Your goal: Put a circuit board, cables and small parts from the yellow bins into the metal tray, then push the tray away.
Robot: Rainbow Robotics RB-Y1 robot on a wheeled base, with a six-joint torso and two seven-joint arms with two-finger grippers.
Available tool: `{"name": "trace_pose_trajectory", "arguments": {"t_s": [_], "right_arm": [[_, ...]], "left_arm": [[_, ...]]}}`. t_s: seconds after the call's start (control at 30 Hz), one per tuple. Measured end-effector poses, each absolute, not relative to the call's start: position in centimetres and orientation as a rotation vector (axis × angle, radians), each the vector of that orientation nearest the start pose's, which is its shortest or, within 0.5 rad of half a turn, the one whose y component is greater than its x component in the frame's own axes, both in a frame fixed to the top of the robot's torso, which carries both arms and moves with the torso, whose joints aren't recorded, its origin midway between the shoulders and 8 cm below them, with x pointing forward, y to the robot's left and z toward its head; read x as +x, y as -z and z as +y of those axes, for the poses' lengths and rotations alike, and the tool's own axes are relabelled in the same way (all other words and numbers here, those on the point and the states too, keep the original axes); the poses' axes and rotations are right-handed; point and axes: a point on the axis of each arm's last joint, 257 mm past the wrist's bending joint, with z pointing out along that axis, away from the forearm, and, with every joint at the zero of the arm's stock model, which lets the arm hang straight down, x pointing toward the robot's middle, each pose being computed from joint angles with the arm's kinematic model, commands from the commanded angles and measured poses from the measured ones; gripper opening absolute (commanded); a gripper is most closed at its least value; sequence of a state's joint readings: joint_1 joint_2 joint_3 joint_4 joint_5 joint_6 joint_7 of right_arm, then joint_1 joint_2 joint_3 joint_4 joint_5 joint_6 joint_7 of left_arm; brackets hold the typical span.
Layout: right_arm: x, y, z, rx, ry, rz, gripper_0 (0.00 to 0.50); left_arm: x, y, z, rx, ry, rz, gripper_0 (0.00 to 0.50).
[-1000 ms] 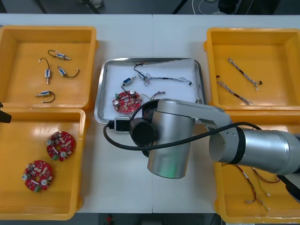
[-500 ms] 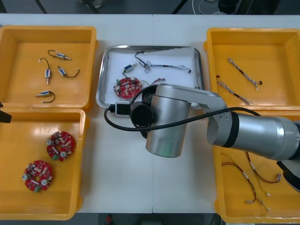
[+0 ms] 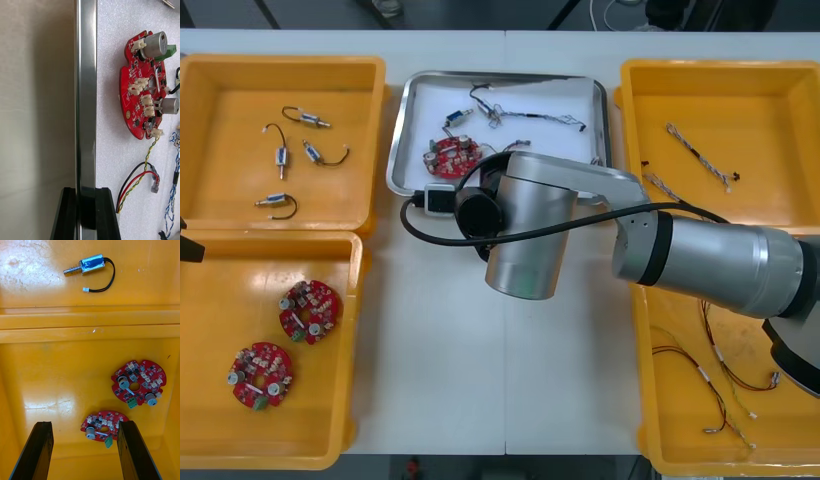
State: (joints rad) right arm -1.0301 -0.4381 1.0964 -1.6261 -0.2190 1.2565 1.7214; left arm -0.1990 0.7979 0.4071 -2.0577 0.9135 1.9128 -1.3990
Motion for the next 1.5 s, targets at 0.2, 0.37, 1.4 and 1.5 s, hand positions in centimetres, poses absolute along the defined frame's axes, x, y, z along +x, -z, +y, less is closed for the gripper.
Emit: {"name": "trace_pose_trajectory", "arguments": {"t_s": [0.2, 0.37, 1.4, 1.5], "right_arm": [[55.9, 19.2, 1.8, -1.606, 0.694, 1.566, 0.0], [57.2, 19.1, 1.5, -1.601, 0.713, 1.537, 0.0], [60.3, 19.8, 1.7, -1.584, 0.795, 1.502, 0.254], [60.3, 19.9, 1.7, -1.584, 0.797, 1.503, 0.5]], "left_arm": [[38.2, 15.3, 40.0, -0.001, 0.048, 2.682, 0.5], [38.2, 15.3, 40.0, -0.001, 0.048, 2.682, 0.5], [38.2, 15.3, 40.0, 0.0, 0.048, 2.682, 0.5], [38.2, 15.3, 40.0, 0.0, 0.048, 2.681, 0.5]]}}
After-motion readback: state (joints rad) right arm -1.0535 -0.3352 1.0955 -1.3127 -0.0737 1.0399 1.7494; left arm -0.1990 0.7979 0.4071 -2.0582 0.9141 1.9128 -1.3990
